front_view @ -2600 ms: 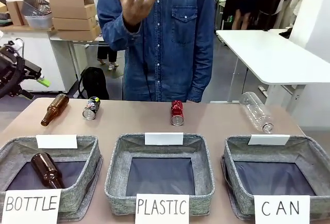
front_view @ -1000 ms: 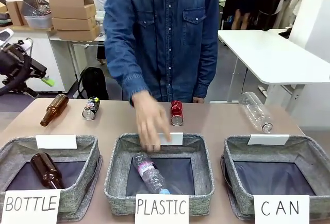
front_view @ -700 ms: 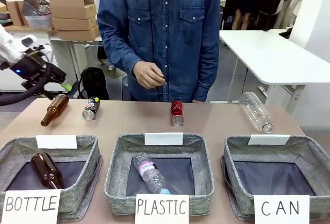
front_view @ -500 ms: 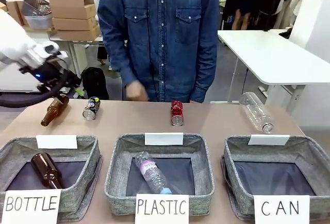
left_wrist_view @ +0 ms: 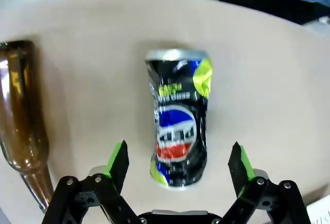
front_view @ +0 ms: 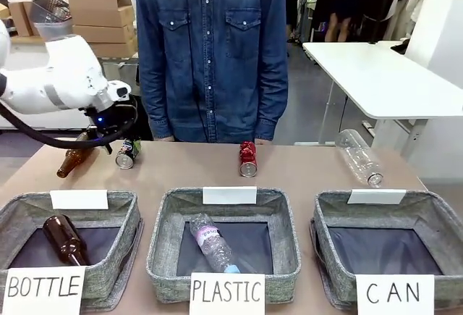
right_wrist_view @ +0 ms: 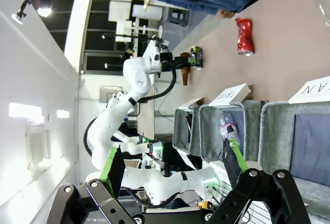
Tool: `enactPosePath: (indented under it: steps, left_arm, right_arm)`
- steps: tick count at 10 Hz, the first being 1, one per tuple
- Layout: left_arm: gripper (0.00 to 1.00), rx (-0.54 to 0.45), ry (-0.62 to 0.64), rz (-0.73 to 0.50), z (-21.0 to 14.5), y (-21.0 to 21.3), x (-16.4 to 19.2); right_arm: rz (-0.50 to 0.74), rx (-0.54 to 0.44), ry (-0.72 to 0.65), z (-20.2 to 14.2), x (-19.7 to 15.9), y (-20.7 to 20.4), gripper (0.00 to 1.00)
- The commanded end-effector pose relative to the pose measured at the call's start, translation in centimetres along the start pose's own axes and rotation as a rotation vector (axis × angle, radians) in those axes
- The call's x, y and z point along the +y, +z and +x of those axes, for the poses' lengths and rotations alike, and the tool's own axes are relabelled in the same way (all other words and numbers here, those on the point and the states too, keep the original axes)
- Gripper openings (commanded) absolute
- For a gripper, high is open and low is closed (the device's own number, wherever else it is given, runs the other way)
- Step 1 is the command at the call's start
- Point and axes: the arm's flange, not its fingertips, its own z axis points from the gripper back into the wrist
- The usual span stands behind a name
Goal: Sort the can waste into the basket.
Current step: Pick up the can waste from the table and place it in the right Fabric basket.
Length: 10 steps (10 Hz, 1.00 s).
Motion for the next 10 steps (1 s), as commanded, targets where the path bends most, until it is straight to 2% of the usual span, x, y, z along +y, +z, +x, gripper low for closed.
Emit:
enactPosePath:
  steps: [1,4,5,6,7,9,10]
  left_arm:
    - [1.0,0.005,0.02,0.086,1.5,-0.8,-0.9]
    - [1.0,0.05,0.002,0.125,2.2,-2.8,-1.4]
    - [0.44,0.051,-0.006,0.144,2.2,-2.7,-1.3]
    - [0.42,0.042,-0.002,0.138,2.2,-2.7,-1.2]
    - [0.0,0.046,0.0,0.136,2.1,-2.8,-1.2]
    - [0.0,0.04,-0.002,0.139,1.9,-2.8,-1.1]
    - [0.15,0.036,-0.005,0.14,1.8,-2.7,-1.1]
  right_arm:
    - [0.028,-0.009,0.027,0.3,0.1,-0.1,1.0]
    - [0.028,-0.009,0.027,0.3,0.1,-0.1,1.0]
    - [0.028,-0.009,0.027,0.3,0.1,-0.1,1.0]
    - [0.028,-0.009,0.027,0.3,0.1,-0.1,1.0]
    - [0.028,-0.009,0.027,0.3,0.1,-0.1,1.0]
    - [0.028,-0.009,0.027,0.3,0.1,-0.1,1.0]
    - [0.028,-0.009,0.027,0.3,0.1,-0.1,1.0]
